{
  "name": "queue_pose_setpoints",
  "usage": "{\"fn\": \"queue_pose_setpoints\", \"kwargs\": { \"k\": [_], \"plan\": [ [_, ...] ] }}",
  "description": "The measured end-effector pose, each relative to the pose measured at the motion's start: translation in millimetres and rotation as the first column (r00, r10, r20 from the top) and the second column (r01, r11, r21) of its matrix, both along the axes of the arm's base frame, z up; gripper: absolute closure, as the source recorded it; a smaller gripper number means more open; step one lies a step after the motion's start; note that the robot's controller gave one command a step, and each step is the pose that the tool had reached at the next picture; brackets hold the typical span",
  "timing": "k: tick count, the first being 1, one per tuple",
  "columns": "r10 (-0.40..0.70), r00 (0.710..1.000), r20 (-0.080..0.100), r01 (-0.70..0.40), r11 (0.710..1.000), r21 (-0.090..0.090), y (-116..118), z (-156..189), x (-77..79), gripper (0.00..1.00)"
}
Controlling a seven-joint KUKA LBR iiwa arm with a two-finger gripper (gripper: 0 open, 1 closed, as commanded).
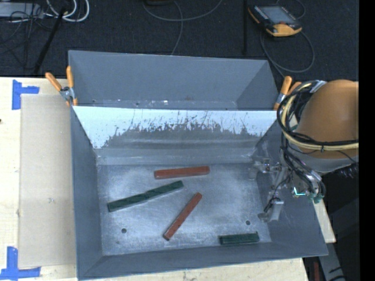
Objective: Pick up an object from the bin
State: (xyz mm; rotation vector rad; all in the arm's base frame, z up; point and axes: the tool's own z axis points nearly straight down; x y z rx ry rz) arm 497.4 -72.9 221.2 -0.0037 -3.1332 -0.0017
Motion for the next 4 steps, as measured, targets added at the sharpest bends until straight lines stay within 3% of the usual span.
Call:
{"fn": "queue_pose_setpoints", "kwargs": {
  "k": [1, 2, 3, 4],
  "plan": [
    [0.339, 0.941, 0.010, -0.339, 0.941, -0.001, 22.8, -150.1, -11.3, 0.00],
    [0.193, 0.981, 0.010, -0.193, 0.981, 0.000, 49.5, -86.7, -20.7, 0.00],
    [0.195, 0.981, 0.008, -0.195, 0.981, 0.000, 49.2, -87.9, -21.4, 1.00],
    [0.195, 0.981, 0.008, -0.196, 0.981, -0.001, 49.3, -87.9, -21.4, 0.00]
  ]
}}
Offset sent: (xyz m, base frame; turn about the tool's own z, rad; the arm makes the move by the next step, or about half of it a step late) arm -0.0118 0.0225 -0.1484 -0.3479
